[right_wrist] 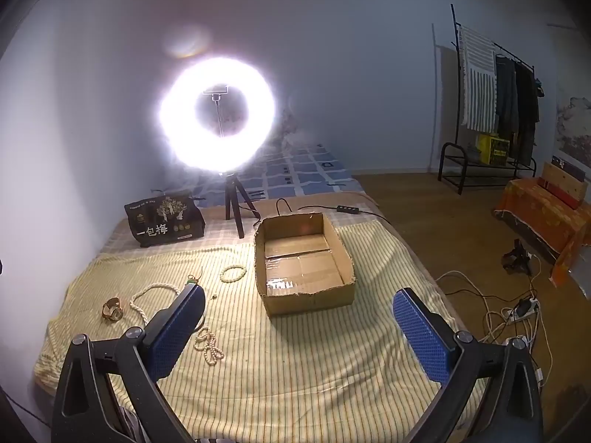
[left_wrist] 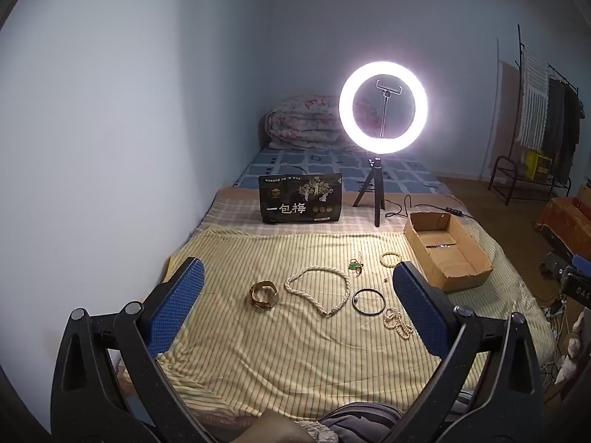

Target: Organize jewelry

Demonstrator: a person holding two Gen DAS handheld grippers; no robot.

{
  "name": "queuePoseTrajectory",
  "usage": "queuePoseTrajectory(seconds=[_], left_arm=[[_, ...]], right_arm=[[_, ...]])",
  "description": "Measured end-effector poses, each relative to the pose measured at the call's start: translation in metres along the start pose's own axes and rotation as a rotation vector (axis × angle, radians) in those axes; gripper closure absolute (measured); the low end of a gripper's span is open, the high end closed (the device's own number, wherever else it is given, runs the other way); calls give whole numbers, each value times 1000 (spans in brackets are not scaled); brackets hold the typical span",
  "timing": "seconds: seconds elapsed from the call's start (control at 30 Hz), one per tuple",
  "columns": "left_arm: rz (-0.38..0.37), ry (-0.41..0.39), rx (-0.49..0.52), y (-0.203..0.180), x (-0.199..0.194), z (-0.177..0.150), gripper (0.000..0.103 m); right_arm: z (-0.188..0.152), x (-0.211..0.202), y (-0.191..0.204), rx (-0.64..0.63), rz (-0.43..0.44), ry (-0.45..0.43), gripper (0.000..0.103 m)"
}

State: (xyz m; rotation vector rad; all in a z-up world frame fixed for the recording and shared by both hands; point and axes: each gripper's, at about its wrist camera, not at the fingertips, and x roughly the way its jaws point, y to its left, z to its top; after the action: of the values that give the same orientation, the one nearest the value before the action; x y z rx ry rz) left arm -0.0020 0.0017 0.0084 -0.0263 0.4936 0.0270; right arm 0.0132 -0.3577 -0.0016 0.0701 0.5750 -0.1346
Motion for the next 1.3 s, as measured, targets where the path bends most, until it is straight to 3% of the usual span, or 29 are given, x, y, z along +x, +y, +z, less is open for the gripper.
queuePoseTrajectory(seconds=[1.3], left_arm=[[13, -27, 19, -3, -6, 4, 0]], right_arm=[[-2, 6, 6, 10, 12, 14, 0]])
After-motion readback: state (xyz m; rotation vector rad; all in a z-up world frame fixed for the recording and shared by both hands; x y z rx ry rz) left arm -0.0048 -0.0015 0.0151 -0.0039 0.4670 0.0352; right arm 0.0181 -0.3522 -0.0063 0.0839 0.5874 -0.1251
